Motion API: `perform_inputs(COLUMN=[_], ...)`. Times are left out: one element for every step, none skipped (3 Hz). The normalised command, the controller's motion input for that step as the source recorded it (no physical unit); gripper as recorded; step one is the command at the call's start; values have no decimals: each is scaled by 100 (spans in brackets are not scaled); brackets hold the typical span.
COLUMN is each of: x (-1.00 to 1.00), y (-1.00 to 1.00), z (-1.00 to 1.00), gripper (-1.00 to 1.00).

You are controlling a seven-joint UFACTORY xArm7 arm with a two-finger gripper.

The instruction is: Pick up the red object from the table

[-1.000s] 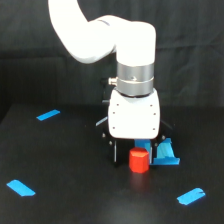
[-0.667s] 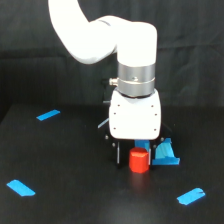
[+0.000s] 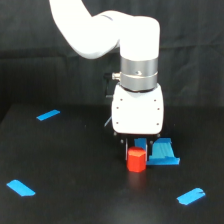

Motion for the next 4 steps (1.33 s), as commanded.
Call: perform_inputs(x=[12,13,10,-1], y=[14,17,17,11], z=[57,70,70,67], gripper=[-100,-100,-100,-100])
